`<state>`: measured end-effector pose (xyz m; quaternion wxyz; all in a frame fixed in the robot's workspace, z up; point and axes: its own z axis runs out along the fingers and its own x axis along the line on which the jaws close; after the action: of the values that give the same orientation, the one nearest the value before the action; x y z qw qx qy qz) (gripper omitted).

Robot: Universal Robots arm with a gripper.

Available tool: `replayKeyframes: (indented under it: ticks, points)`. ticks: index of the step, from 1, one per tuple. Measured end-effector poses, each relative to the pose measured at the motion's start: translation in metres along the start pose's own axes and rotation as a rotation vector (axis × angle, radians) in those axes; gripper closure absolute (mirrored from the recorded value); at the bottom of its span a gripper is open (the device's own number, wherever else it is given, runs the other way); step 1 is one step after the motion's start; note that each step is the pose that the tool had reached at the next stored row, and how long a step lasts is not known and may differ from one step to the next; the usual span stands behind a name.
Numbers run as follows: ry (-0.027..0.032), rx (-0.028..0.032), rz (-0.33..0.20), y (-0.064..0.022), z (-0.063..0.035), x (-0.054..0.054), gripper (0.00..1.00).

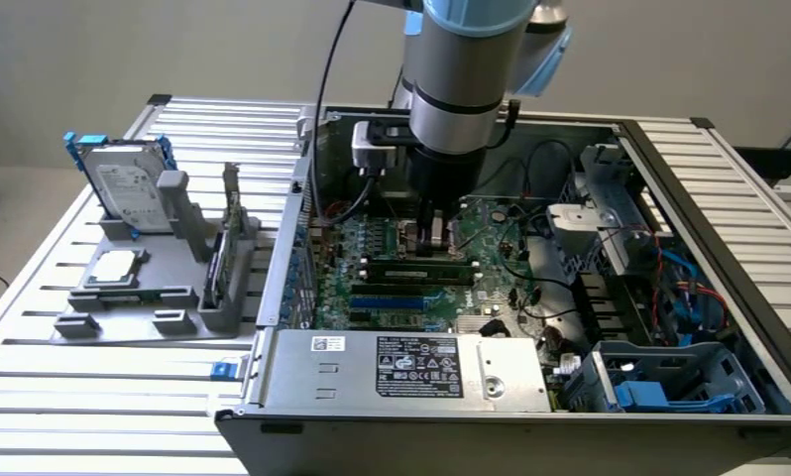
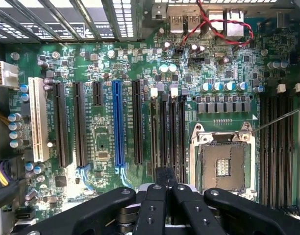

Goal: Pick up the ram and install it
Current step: 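Press down the ram until it locks into place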

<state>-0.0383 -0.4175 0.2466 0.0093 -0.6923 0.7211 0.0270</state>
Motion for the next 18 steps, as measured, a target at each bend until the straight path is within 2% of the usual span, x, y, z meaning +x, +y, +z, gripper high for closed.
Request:
replayKeyframes:
  ticks: [4, 6, 18]
  points:
    - [0.0154, 0.0010, 0.000, 0.0003, 0.0047, -0.001, 0.89]
    - [0.0198, 0.0010, 0.000, 0.0003, 0.0069, -0.001, 0.89]
    - [0.0259, 0.0011, -0.005, 0.0002, 0.0115, -0.001, 0.89]
